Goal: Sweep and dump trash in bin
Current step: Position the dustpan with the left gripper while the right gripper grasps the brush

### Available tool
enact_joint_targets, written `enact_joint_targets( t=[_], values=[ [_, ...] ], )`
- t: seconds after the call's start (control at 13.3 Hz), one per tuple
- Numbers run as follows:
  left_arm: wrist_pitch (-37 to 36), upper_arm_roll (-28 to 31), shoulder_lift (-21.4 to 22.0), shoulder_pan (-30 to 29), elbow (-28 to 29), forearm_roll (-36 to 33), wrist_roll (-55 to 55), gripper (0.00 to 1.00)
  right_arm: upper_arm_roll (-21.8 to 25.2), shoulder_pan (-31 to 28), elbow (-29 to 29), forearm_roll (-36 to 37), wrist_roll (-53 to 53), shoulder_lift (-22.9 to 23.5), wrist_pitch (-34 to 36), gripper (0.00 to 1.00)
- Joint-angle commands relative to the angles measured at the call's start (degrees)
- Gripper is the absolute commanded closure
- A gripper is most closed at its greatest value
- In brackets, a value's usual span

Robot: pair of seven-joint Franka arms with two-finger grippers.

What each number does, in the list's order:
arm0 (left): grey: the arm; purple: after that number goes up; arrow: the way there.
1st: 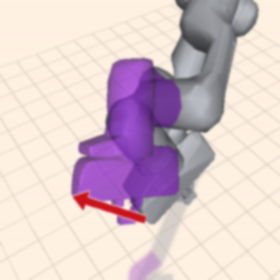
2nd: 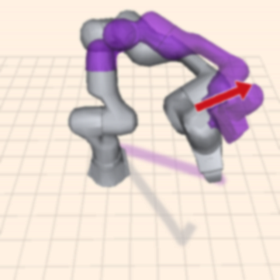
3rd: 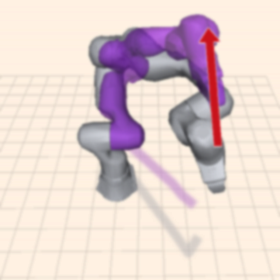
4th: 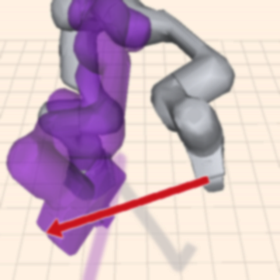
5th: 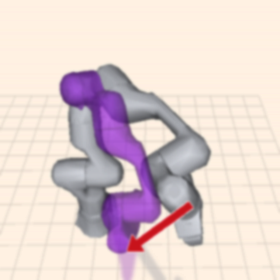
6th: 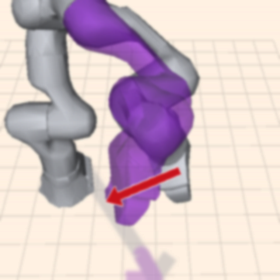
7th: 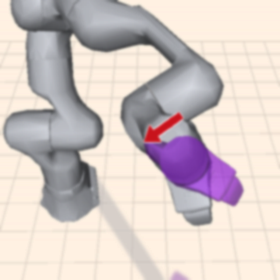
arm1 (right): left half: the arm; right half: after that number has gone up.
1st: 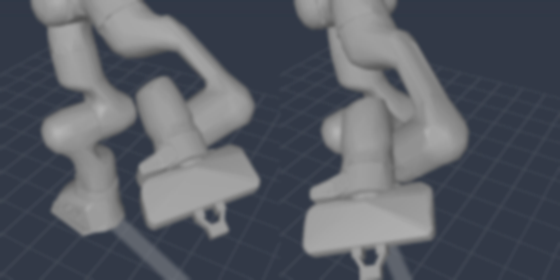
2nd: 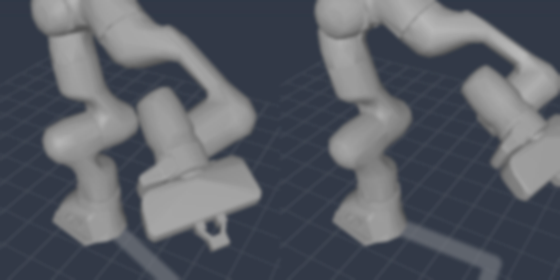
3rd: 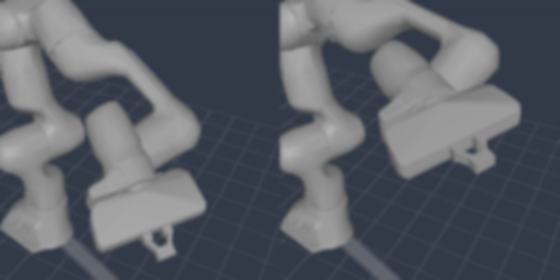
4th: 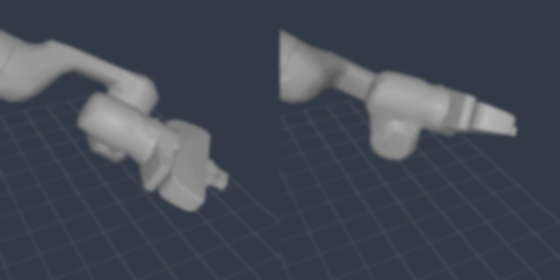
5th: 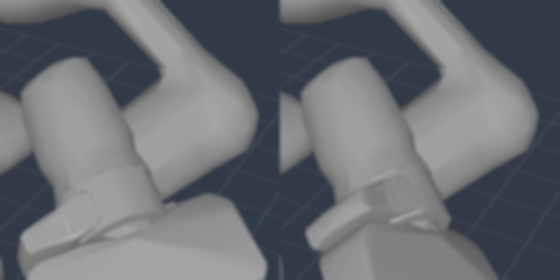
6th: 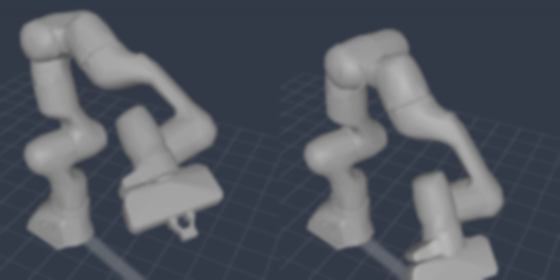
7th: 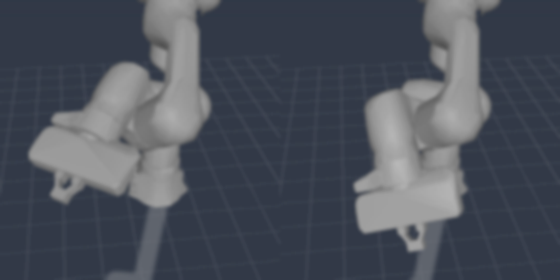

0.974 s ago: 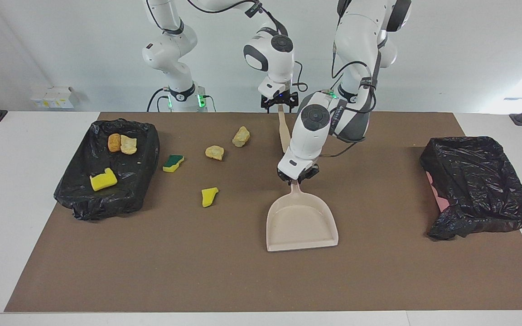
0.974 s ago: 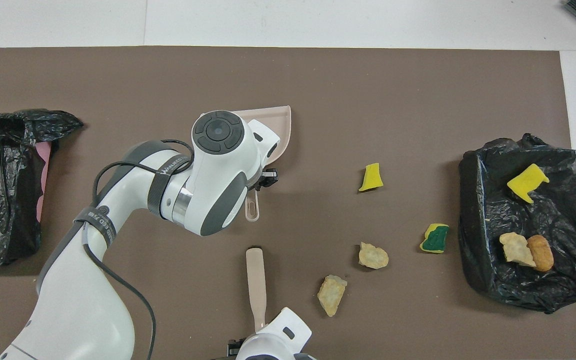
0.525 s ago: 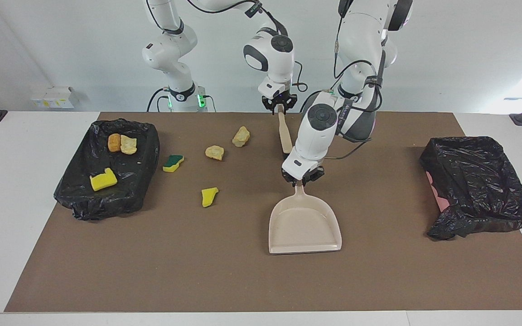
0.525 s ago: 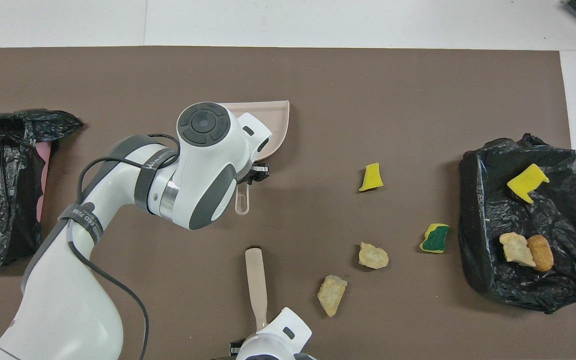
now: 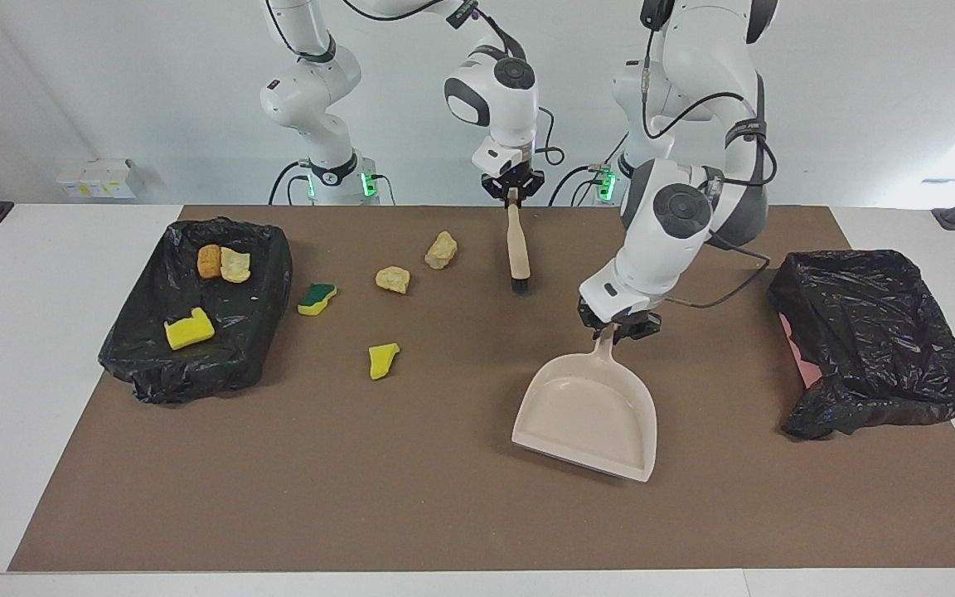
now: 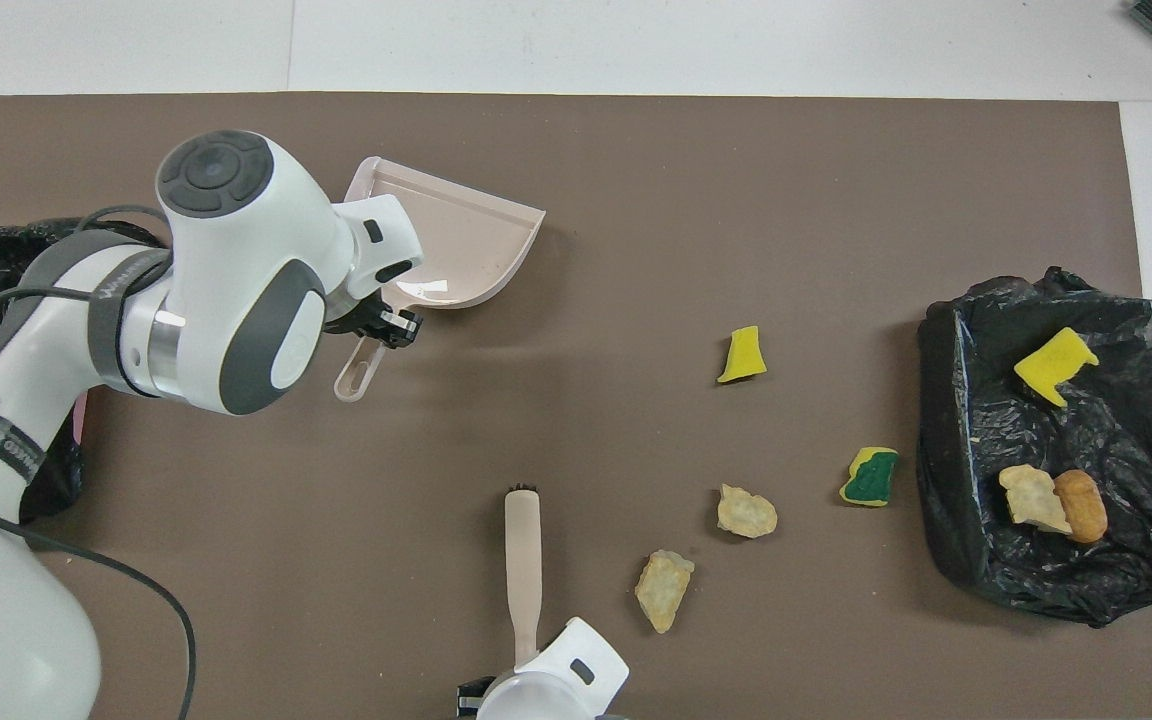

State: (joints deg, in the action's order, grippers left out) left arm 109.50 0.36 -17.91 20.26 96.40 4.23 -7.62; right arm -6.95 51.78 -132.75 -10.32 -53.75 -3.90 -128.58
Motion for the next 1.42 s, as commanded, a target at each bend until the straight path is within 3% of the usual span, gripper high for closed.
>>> enact_joint_targets(
  t=[0.0, 0.22, 0.52, 0.9, 1.2, 1.35],
  values=[
    [-3.06, -0.28, 1.39, -3.37, 0.54, -0.19, -12.88, 1.00, 0.01, -3.33, -1.02, -0.24, -2.93, -8.02, 8.04, 1.00],
    [-3.15, -0.28, 1.47, -6.81, 1.07, -0.19, -29.07, 1.00, -0.16, -9.57, -1.81, 4.92, -3.12, -16.64, 21.05, 1.00],
    [-2.71, -0.19, 1.74, -8.04, 1.68, -2.38, -49.72, 1.00, -0.25, -19.15, -2.08, 11.26, -2.15, -19.74, 31.70, 1.00],
    [-0.69, -0.28, 6.03, -7.17, 8.79, -5.89, -58.74, 1.00, -0.25, -31.54, -10.16, 17.08, 9.77, -23.35, 30.76, 1.00],
    [7.63, -0.45, 17.00, -3.39, 23.09, -8.45, -58.39, 1.00, -0.25, -40.33, -13.93, 21.74, 19.18, -22.56, 27.08, 1.00],
    [10.72, -0.45, 21.32, -3.12, 29.34, -8.45, -58.12, 1.00, -0.34, -41.67, -15.08, 22.70, 21.05, -22.38, 25.41, 1.00]
  ],
)
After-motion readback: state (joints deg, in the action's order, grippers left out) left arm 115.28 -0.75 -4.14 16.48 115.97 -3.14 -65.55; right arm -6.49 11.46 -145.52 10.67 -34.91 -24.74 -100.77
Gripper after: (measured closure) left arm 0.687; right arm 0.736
